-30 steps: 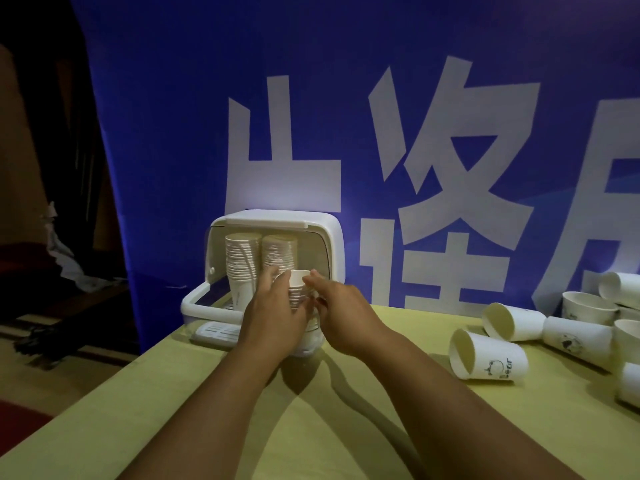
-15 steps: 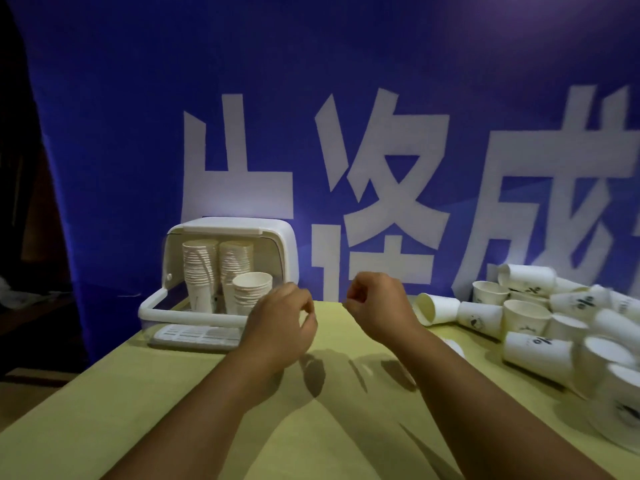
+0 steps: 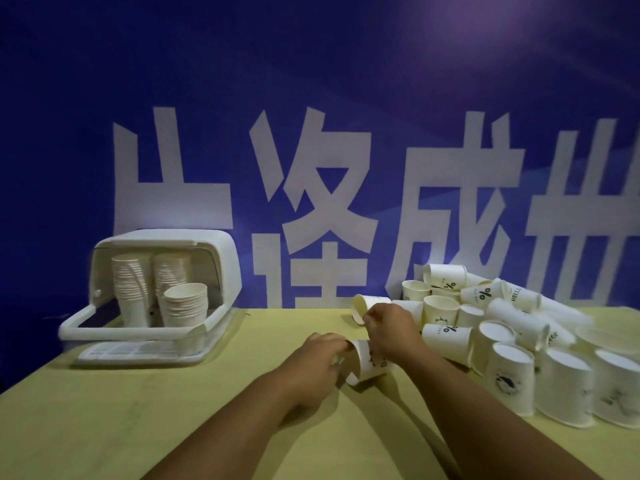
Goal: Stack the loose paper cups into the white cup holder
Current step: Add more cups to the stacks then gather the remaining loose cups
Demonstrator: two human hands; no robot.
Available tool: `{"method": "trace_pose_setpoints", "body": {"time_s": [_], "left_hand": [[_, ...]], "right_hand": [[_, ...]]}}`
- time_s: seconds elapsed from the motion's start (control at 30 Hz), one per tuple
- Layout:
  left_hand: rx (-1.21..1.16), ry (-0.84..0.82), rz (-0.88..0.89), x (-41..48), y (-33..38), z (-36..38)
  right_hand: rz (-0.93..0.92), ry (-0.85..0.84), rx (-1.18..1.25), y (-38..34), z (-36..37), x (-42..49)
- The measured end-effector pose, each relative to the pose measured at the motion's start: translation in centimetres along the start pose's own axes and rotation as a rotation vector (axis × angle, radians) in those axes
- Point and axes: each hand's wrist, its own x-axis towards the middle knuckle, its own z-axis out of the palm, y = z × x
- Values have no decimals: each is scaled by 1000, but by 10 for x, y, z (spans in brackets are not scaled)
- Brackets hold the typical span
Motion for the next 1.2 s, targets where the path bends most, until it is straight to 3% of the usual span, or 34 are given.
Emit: {"method": "trace_pose_setpoints", "body": {"time_s": [0.2,0.33,0.43,0.6,0.8,1.07,1.2], "left_hand": [[10,170,-40,8,-17,-1],[41,248,-71,10,-36,-7],[63,281,-84,14,-44,-7],[79,367,-121,17,-46,-9],[29,464,-176,14,-48,-19],[34,747,-175,-1,-59,-67],[110,895,-125,-11,-73,-98]], "right_hand": [[42,-141,-159,22,17,38],[26,-247,-410,27,35,49],[-2,-197,-549,30,52,52],[3,-126,-541,31,66,57],[40,-83,-408,25,57,55],[-160,171,-6,-24,34,35],[-217,215,152,-64,41,26]]}}
